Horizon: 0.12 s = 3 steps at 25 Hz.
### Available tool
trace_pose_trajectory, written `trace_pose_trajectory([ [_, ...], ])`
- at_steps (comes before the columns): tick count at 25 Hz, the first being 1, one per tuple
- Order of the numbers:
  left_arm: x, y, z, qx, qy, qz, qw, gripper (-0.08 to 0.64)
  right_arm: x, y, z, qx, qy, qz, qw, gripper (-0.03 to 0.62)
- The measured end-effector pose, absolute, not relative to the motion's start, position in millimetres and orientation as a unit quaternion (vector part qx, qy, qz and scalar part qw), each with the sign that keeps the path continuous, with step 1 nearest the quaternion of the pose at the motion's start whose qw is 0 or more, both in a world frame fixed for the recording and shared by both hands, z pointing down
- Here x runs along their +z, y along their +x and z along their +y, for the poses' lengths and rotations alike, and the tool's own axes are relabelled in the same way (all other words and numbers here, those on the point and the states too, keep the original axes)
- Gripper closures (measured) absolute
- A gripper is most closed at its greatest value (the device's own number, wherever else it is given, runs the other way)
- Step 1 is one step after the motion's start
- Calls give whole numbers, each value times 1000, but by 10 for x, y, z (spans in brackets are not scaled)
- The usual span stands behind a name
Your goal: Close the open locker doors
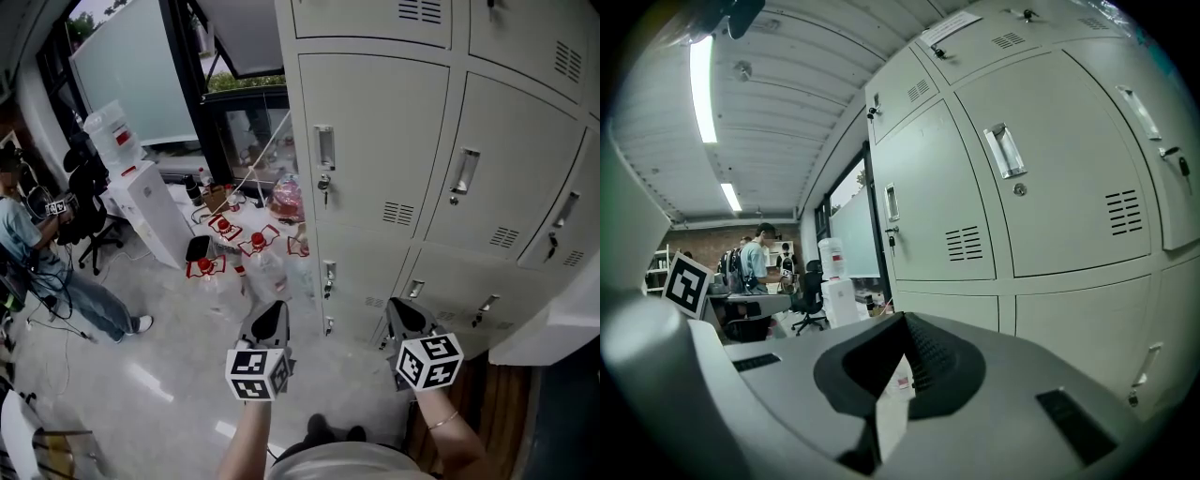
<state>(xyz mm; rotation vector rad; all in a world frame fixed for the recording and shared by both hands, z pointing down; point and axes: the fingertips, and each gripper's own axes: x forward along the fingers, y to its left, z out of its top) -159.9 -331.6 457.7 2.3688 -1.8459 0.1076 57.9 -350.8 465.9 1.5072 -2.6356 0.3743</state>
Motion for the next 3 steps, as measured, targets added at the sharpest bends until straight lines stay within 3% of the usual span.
trace_pose_trajectory([
  [3, 4577, -1600, -3288, 36, 786, -612, 72, 537, 4671, 580, -3481, 125, 492, -860, 41, 591],
])
